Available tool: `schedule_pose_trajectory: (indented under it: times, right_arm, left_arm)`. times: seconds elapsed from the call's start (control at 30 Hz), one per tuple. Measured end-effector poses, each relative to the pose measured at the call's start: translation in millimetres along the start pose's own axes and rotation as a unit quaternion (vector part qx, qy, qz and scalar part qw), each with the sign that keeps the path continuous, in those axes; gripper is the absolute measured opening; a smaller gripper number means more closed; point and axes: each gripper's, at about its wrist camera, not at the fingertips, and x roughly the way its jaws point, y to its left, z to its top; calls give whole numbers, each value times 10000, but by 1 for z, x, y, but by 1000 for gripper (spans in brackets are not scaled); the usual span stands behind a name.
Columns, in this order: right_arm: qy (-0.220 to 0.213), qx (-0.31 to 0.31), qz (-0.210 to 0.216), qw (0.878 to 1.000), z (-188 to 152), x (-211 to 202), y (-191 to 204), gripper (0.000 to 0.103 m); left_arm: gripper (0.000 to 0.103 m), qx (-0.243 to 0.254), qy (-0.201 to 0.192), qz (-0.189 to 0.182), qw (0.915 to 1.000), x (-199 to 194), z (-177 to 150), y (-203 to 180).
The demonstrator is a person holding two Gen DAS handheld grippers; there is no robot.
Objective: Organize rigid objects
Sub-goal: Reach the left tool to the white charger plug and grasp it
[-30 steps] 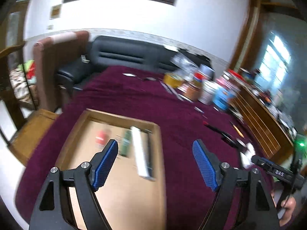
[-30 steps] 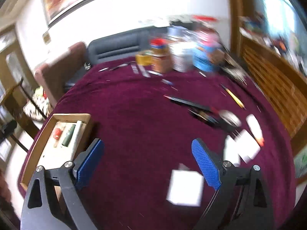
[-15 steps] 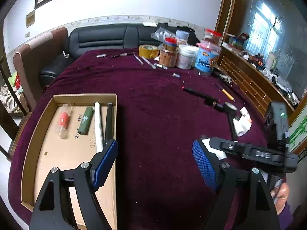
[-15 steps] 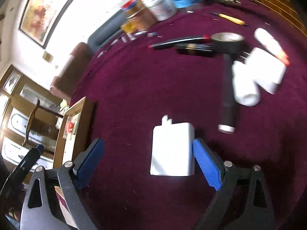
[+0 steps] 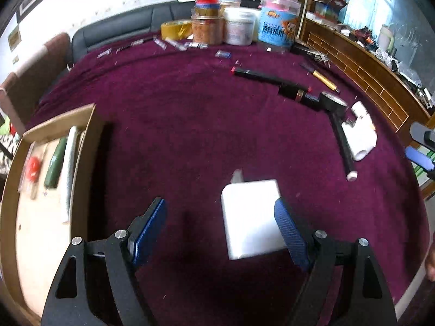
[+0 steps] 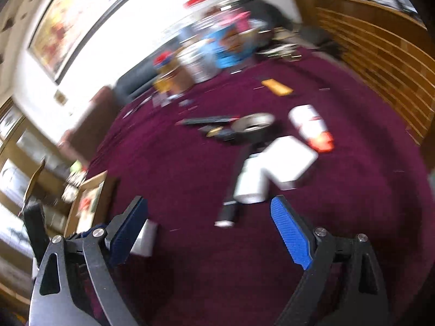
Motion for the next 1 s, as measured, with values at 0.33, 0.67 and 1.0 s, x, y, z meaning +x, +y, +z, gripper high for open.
schedule_pose_trajectory:
  times: [0.33,0.67,1.0]
  right_arm:
    - [-3,163,-610,9980,21,-2,-36,92]
    - [277,-125,-345,9989,20,32,-6,92]
    - [352,-130,-494,9981,21,40,-6,92]
  left_arm:
    - [0,573,-137,-168,9981,-10,0,-12]
    - [70,-458,-432,-615,9961,-26,7,28]
    - [40,519,104,-257,9983,19,-3,-20]
